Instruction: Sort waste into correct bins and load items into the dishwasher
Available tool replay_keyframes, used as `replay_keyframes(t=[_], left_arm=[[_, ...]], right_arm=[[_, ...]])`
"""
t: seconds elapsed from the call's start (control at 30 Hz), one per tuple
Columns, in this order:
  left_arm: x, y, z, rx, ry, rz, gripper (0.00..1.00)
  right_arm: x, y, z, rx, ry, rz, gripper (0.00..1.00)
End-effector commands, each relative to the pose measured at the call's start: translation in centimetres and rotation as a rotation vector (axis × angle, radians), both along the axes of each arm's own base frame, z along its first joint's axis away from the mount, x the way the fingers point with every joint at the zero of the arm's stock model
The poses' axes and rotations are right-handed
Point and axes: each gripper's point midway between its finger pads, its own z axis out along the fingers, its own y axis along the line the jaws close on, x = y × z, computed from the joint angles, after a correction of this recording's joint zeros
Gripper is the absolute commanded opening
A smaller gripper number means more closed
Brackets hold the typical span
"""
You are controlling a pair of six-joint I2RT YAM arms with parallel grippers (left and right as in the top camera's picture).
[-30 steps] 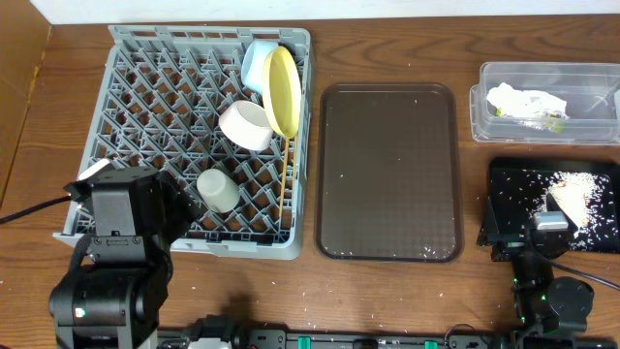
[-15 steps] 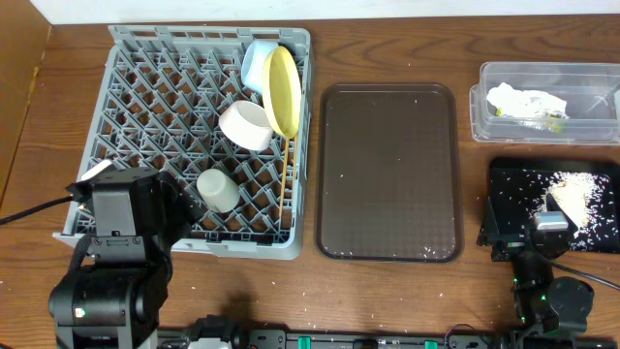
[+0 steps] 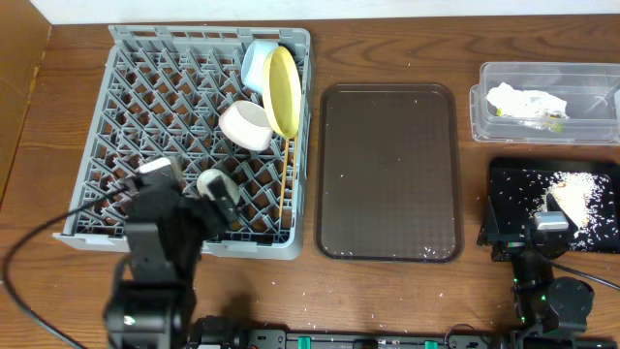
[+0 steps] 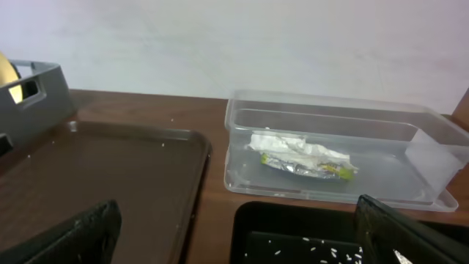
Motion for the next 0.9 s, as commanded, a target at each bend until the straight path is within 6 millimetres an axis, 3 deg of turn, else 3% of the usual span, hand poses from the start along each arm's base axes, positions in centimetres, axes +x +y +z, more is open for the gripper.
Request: replay_keyframes(t=[0.0, 0.1, 0.23, 0.5, 0.87], left_arm=[[-0.5, -2.3, -3.3, -0.014, -0.034, -0.153, 0.98], [-0.5, -2.5, -5.5, -0.010, -0.124, -0.163, 0.98], [-0.6, -3.0, -7.0, -0.007, -0.205, -0.183, 0.98], [0.2, -4.0, -6.1, -0.003, -0.447, -0.222, 0.98], [0.8, -3.1, -6.2, 0.026, -0.620, -0.175, 0.98]], right_arm=[[0.0, -0.2, 0.0, 0.011, -0.001, -0.007, 0.99], [0.0, -0.2, 0.0, 0.011, -0.001, -0.007, 0.99], [0.0, -0.2, 0.0, 0.011, -0.001, -0.007, 0.99], [0.0, -0.2, 0.0, 0.011, -0.001, -0.007, 0.99], [0.0, -0.2, 0.0, 0.011, -0.001, -0.007, 0.99]])
